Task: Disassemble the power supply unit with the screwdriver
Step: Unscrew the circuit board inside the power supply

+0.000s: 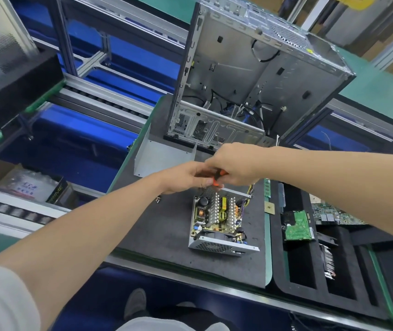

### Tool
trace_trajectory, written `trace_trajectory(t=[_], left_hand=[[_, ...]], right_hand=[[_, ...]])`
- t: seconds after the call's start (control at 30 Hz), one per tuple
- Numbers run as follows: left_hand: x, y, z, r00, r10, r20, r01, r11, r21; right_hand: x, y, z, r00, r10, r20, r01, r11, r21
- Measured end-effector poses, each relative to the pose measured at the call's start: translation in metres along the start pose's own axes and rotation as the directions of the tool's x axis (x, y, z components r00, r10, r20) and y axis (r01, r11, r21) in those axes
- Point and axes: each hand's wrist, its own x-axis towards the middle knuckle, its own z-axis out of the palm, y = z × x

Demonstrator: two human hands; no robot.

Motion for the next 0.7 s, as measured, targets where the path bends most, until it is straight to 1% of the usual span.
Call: trace_trajectory(t=[0.03,0.07,0.1,0.13,0.17,0.2,0.23,0.27,0.3,0.33,0.37,0.4,0.43,0.47,0.5,0.53,0.57,0.6,0.63,0.67,0.7], left_hand=[[0.000,0.001,-0.001,1.000,0.003,0.008,-0.003,1.000,0.023],[0.000,0.001,-0.002,1.000,0.003,0.020,-0.005,0.999,0.052],[0.001,0.001,-0.003,1.000,0.000,0.028,-0.002,0.997,0.076],[0.001,0.002,-0.003,1.000,-0.005,0.026,0.002,0.996,0.090],[0.001,0.003,-0.002,1.000,-0.008,0.018,0.006,0.995,0.103],[0.001,0.004,-0.001,1.000,-0.009,0.004,0.008,0.993,0.117],[0.001,0.004,0.000,1.000,-0.010,-0.013,0.011,0.992,0.124],[0.000,0.004,0.001,0.999,-0.015,-0.031,0.018,0.993,0.114],[-0.001,0.004,0.002,0.998,-0.023,-0.050,0.027,0.996,0.086],[-0.002,0.005,0.003,0.998,-0.030,-0.058,0.033,0.998,0.054],[-0.004,0.006,0.004,0.998,-0.027,-0.053,0.029,0.999,0.038],[-0.005,0.008,0.004,0.999,-0.015,-0.047,0.017,0.999,0.041],[-0.006,0.009,0.005,0.999,-0.001,-0.040,0.004,0.999,0.053],[-0.006,0.009,0.005,0.999,0.007,-0.034,-0.004,0.998,0.062],[-0.006,0.009,0.006,1.000,0.005,-0.026,-0.003,0.998,0.067],[-0.005,0.008,0.005,1.000,-0.002,-0.020,0.004,0.998,0.065],[-0.004,0.006,0.005,1.000,-0.008,-0.016,0.009,0.999,0.052],[-0.004,0.003,0.004,1.000,-0.011,-0.018,0.011,0.999,0.033],[-0.005,0.001,0.003,1.000,-0.007,-0.024,0.007,1.000,0.008],[-0.006,0.001,0.002,1.000,0.000,-0.027,0.000,1.000,-0.011],[-0.006,0.001,0.001,1.000,0.005,-0.024,-0.005,1.000,-0.018]], right_hand=[[-0.001,0.002,0.005,0.992,-0.106,-0.062,0.101,0.991,-0.087],[0.000,0.004,0.010,0.966,-0.228,-0.125,0.198,0.957,-0.213],[0.001,0.006,0.014,0.923,-0.340,-0.180,0.272,0.908,-0.320],[0.003,0.007,0.016,0.886,-0.412,-0.213,0.310,0.868,-0.388],[0.004,0.007,0.017,0.864,-0.449,-0.228,0.326,0.844,-0.426],[0.004,0.007,0.016,0.858,-0.466,-0.216,0.335,0.826,-0.453],[0.004,0.007,0.014,0.871,-0.458,-0.178,0.335,0.817,-0.469],[0.003,0.006,0.012,0.897,-0.419,-0.142,0.318,0.834,-0.451],[0.002,0.002,0.008,0.933,-0.332,-0.141,0.256,0.883,-0.393],[0.000,-0.002,0.003,0.971,-0.173,-0.165,0.125,0.955,-0.269],[0.001,-0.006,-0.005,0.987,0.056,-0.149,-0.072,0.992,-0.105],[0.002,-0.010,-0.014,0.957,0.285,-0.047,-0.282,0.957,0.068],[0.005,-0.012,-0.019,0.891,0.433,0.134,-0.454,0.858,0.242],[0.008,-0.013,-0.022,0.820,0.459,0.342,-0.567,0.734,0.374],[0.012,-0.013,-0.024,0.771,0.407,0.490,-0.624,0.637,0.452],[0.013,-0.012,-0.025,0.756,0.359,0.547,-0.634,0.609,0.477],[0.013,-0.011,-0.026,0.781,0.350,0.517,-0.599,0.654,0.462],[0.013,-0.009,-0.023,0.834,0.354,0.424,-0.519,0.764,0.384],[0.012,-0.008,-0.021,0.894,0.327,0.307,-0.409,0.874,0.260],[0.010,-0.007,-0.018,0.946,0.257,0.198,-0.287,0.947,0.142],[0.009,-0.007,-0.014,0.979,0.164,0.124,-0.174,0.982,0.069]])
